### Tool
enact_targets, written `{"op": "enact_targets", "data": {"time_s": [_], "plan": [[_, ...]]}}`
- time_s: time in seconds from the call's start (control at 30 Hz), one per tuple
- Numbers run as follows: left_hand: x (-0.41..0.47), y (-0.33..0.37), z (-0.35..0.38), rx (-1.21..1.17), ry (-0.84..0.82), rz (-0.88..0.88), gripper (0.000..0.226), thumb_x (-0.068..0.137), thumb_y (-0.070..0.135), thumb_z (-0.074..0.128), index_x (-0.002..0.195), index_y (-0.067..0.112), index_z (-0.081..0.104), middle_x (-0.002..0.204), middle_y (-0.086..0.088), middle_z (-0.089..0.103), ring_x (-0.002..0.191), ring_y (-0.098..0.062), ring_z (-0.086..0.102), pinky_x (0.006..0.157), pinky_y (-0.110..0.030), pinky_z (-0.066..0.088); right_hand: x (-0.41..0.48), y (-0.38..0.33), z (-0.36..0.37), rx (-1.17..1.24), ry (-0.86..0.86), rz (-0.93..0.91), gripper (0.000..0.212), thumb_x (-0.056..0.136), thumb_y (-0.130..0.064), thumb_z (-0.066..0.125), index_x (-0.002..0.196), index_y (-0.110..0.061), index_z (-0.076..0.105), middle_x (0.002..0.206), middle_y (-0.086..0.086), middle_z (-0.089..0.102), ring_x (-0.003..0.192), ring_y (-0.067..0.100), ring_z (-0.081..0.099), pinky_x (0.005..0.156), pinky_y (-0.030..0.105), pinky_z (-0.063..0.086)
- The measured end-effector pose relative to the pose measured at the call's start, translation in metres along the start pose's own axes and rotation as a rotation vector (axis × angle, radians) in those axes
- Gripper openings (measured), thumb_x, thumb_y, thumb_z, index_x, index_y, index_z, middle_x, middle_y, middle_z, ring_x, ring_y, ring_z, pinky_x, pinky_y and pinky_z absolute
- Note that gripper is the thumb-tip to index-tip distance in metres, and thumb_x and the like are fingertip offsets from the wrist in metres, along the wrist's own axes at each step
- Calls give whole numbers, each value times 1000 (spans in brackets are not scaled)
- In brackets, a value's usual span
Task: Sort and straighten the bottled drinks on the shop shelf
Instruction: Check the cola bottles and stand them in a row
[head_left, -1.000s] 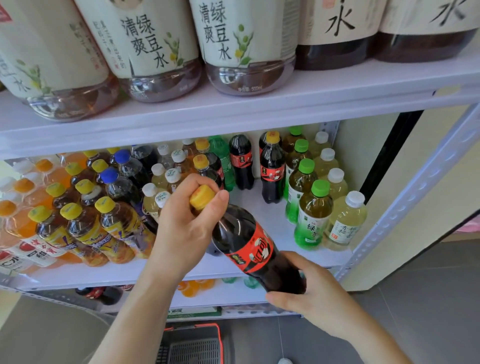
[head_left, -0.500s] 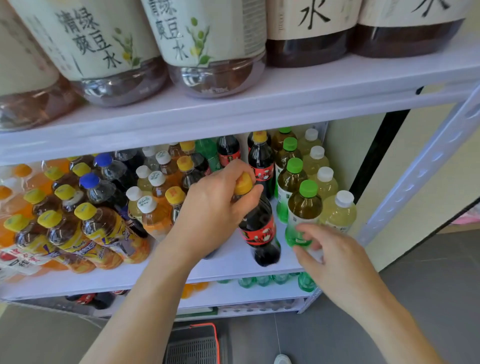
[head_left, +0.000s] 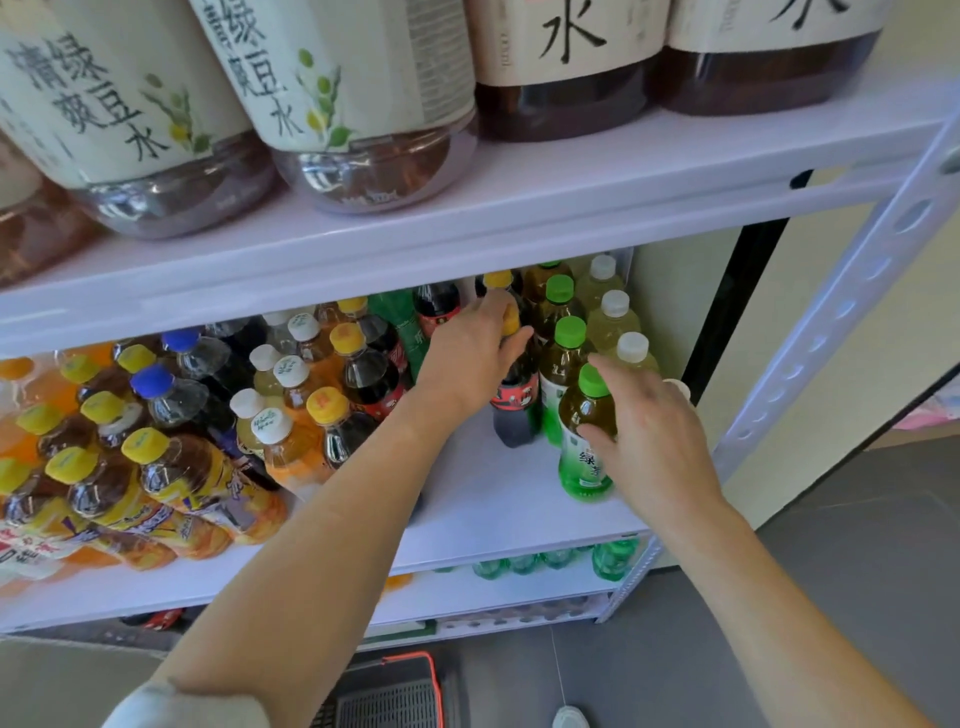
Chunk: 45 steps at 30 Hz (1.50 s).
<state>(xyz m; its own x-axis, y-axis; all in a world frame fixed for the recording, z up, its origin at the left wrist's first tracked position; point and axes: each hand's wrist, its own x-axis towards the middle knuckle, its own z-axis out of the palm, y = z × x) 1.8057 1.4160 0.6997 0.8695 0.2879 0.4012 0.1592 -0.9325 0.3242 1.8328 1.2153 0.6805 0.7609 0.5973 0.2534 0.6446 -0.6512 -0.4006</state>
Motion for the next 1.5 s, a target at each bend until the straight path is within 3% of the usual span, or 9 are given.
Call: {"op": "enact_targets", "data": {"time_s": [0.17,0.3,0.43,0.6,1.0,1.17,1.3,1.4,1.5], "plan": [[6,-7,5,-162,-50,-90,39,93,31,65,119,5,52,92,-7,56,83,-28,56,68,-32,39,0,3,2,56,16,-5,70,80,-23,78,141,-20,44,120,15,60,106,37,54,88,48,47],[-2,-16,1,-345,-154,-243,47,83,26,75,123,18,50,82,14,49,72,-3,50,58,-7,35,-5,3,7,71,55,-15,65,83,-17,73,141,-15,45,119,17,58,106,39,53,89,48,46],[-4,-31,-8,-568,-12,-553,41,78,14,63,118,20,52,94,-3,58,83,-21,60,72,-32,50,-22,2,12,194,325,-50,43,82,0,66,124,-6,60,117,17,58,105,37,52,90,49,48],[31,-35,-7,-344,123,-694,58,87,10,57,141,7,33,143,-18,36,128,-35,42,103,-44,45,-48,0,17,303,387,-151,25,83,5,60,106,-2,68,104,12,62,95,30,56,78,39,48],[22,-32,-6,504,-173,-354,34,100,30,46,122,6,42,109,-19,62,93,-41,64,59,-39,42,-92,-9,22,429,289,-141,20,81,1,57,95,-3,71,91,5,66,81,23,61,66,32,48],[-34,-6,-36,572,-47,-237,30,100,36,47,116,11,48,83,-11,66,72,-35,64,51,-32,33,-105,-15,43,559,134,-77,19,83,-5,58,96,-13,70,87,-8,65,79,10,60,66,29,52],[-77,18,-84,332,285,-294,25,89,38,58,90,13,60,55,3,41,51,-26,37,46,-24,15,-106,-14,58,514,-213,122,31,92,-27,64,123,-29,58,110,-11,59,104,8,59,83,25,47],[-109,25,-115,30,357,-461,29,84,47,51,73,21,57,50,6,46,53,-25,46,48,-28,29,-101,-16,48,1013,-657,456,51,83,-60,57,129,-40,53,131,-3,58,114,10,60,96,40,51],[-136,12,-130,-382,413,-640,32,85,43,52,75,14,62,48,10,45,47,-12,43,47,-28,32,-102,-21,32,1667,-1013,645,59,89,-59,51,129,-17,62,120,21,66,91,32,70,70,41,58]]}}
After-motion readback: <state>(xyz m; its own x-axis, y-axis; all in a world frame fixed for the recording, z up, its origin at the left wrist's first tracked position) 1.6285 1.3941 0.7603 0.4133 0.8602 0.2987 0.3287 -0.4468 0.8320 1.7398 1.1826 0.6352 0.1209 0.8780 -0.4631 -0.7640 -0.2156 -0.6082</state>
